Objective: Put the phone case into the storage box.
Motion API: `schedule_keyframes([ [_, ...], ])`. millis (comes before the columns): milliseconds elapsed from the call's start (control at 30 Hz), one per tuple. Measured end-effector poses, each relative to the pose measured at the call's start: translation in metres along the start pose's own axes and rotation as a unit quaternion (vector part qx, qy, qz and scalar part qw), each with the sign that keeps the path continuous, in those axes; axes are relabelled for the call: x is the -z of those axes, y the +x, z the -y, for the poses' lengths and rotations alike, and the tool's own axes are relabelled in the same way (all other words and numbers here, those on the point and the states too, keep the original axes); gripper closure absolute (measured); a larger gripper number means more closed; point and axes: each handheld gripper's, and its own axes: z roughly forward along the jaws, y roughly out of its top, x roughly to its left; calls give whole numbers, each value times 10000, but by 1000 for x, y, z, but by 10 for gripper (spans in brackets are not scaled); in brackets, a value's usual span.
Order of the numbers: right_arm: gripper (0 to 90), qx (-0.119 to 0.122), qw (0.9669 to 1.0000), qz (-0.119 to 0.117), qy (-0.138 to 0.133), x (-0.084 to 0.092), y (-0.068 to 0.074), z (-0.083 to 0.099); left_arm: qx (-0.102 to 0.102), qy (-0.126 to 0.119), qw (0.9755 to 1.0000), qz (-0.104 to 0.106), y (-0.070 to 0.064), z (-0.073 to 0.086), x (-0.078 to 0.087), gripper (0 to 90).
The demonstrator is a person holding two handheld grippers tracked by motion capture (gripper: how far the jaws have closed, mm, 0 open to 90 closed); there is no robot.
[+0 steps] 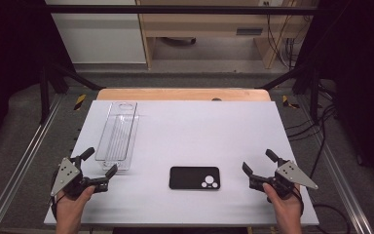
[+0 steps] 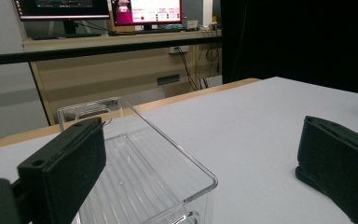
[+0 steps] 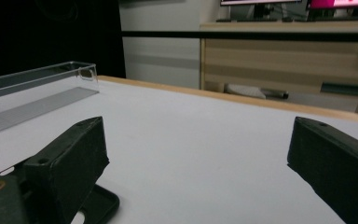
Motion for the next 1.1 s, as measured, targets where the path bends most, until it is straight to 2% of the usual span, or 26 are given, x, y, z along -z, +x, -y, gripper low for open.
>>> schedule_keyframes([
  [67, 51, -28, 9996, 91, 254, -1, -2, 2, -7, 6, 10000, 4, 0, 0, 0, 8],
  [267, 77, 33, 9987, 335, 394, -2, -1, 4, -20, 16, 10000, 14, -1, 0, 0, 7],
  [367, 77, 58, 9981, 361, 493, -2, -1, 4, -13, 11, 10000, 11, -2, 0, 0, 7],
  [400, 76, 76, 9974, 325, 633, -2, 1, 5, -26, 14, 10000, 9, -2, 0, 0, 7],
  [433, 76, 76, 9974, 325, 633, -2, 1, 5, -26, 14, 10000, 9, -2, 0, 0, 7],
  [467, 82, 94, 9963, 302, 805, -1, 2, 4, -27, 19, 10000, 1, -2, 0, 0, 7],
  [500, 82, 94, 9963, 302, 805, -1, 2, 4, -27, 19, 10000, 1, -2, 0, 0, 7],
  [533, 93, 191, 9946, 244, 989, -1, 5, 1, -30, 17, 10000, 1, -2, 0, 0, 7],
  [567, 93, 191, 9946, 244, 989, -1, 5, 1, -30, 17, 10000, 1, -2, 0, 0, 7],
  [600, 98, 344, 9929, 227, 1113, 0, 8, -3, -37, 18, 10000, 5, -2, 0, 0, 7],
  [933, 82, 179, 9914, -69, 1293, 1, 12, -9, -46, 20, 10000, 3, -3, 0, 0, 7],
  [1100, 73, 270, 9906, -165, 1328, -4, 17, -15, -60, 22, 10000, -1, -3, -1, 0, 7],
])
